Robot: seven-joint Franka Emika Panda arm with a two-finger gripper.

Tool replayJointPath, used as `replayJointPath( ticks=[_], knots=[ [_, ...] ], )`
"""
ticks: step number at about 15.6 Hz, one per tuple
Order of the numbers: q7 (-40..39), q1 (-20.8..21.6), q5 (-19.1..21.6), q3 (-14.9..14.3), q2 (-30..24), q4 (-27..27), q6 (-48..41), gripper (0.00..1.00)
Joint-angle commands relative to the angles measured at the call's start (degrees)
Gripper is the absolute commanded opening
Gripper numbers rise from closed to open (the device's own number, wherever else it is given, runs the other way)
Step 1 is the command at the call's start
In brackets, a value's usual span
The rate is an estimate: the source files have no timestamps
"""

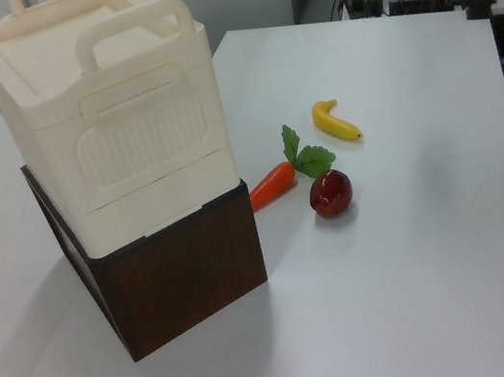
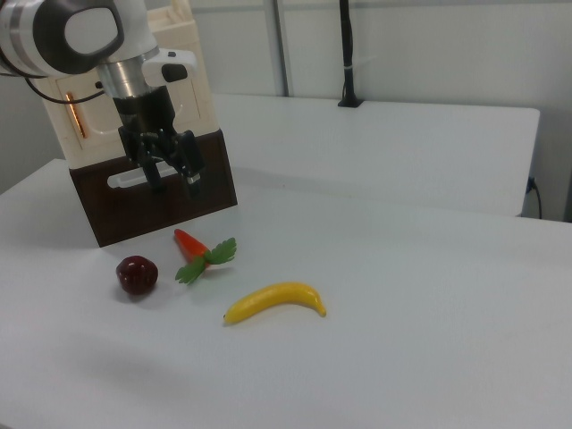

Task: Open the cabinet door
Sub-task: 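Raise the gripper and move it toward the cabinet door's edge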

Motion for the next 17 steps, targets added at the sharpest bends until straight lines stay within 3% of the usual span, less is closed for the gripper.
replayJointPath(
  ticks=[1, 11, 13, 17],
  knots=[
    [0.24, -1.05, 1.05, -0.23, 1.15, 1.01, -0.37, 1.00],
    [-4.41, 0.17, 1.66, 0.82, 2.48, 1.19, -0.54, 1.00],
    [-5.47, 2.79, 1.66, 1.08, 2.74, 1.54, -0.19, 1.00],
    [-6.53, 6.40, 4.29, 1.08, 6.42, 9.61, 1.12, 1.00]
  ],
)
